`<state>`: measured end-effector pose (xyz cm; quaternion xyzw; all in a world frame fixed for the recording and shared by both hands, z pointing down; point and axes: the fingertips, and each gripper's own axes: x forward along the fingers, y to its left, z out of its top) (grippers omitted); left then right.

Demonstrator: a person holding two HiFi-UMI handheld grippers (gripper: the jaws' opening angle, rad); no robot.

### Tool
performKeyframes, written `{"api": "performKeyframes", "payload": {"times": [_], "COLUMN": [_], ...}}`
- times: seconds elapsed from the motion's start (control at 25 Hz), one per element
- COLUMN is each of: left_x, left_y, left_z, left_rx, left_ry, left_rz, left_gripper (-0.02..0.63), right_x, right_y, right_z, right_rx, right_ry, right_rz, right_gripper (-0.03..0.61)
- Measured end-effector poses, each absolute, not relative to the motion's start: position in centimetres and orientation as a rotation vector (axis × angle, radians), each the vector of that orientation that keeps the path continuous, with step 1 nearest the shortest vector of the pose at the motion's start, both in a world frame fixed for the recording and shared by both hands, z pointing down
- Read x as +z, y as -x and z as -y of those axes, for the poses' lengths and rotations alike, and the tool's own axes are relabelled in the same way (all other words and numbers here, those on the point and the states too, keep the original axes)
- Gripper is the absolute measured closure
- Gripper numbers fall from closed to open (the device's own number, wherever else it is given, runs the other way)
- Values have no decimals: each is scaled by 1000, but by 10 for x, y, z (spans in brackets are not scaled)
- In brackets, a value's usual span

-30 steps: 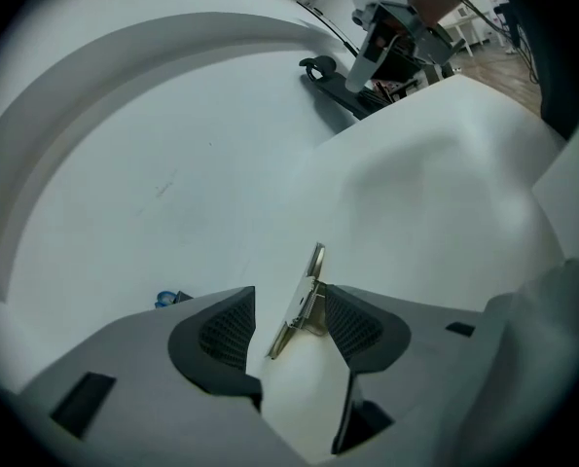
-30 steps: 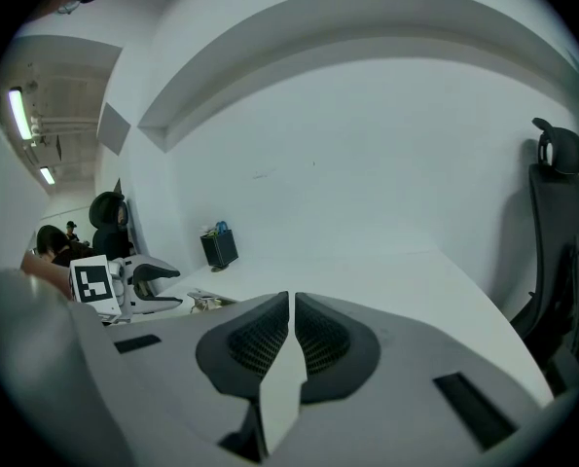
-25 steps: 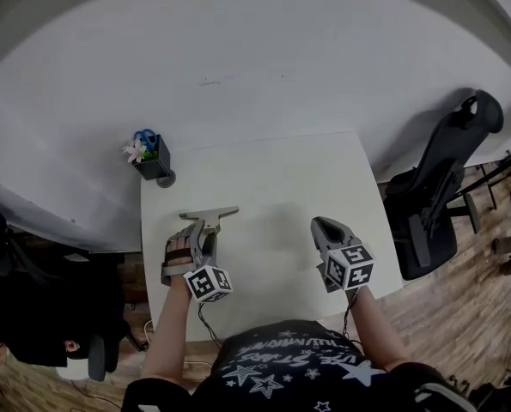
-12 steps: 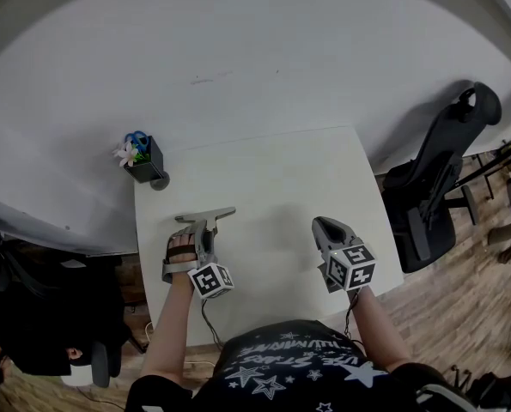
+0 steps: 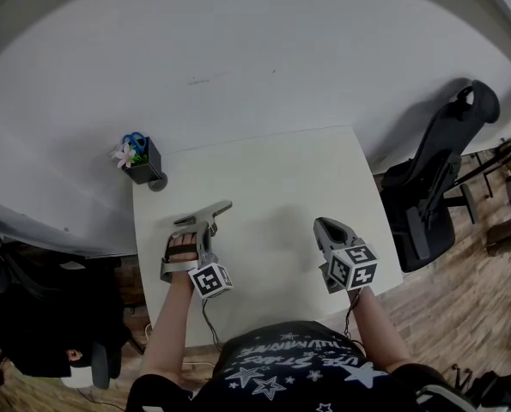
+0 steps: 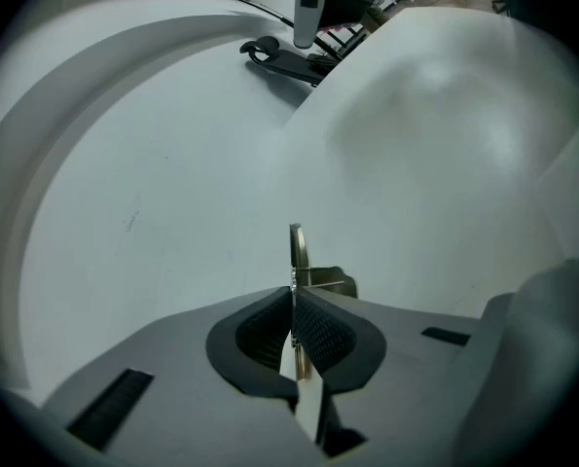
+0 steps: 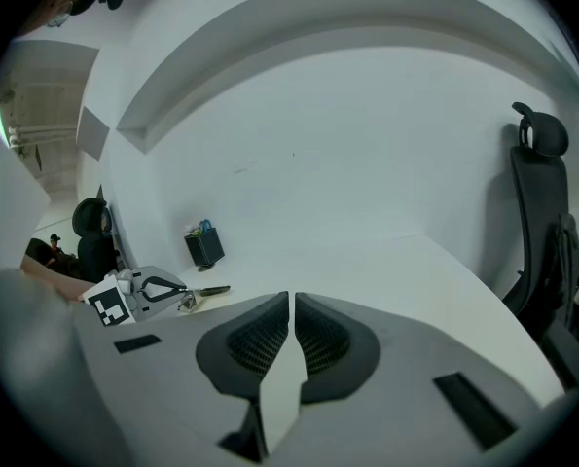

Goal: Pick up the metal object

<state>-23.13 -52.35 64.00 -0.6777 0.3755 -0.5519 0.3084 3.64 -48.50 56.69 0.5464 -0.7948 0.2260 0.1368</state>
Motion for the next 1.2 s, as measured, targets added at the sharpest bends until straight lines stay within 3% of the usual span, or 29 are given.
{"api": "performKeyframes", "payload": {"times": [0.56, 1.2], "left_x": [585, 511], "left_y": [228, 202], "left_z": [498, 391], "left_rx": [-1328, -1077], "left_ry": [1831, 2109], "left_rz": [-1169, -1647], "left_gripper": [592, 592], "right_x": [547, 517], "right_y": [-31, -62], "right_z": [466, 377], "right_rx": [613, 573], "right_ry": [-1551, -1501], "right_rz": [2370, 2482], "right_gripper": [528, 528]}}
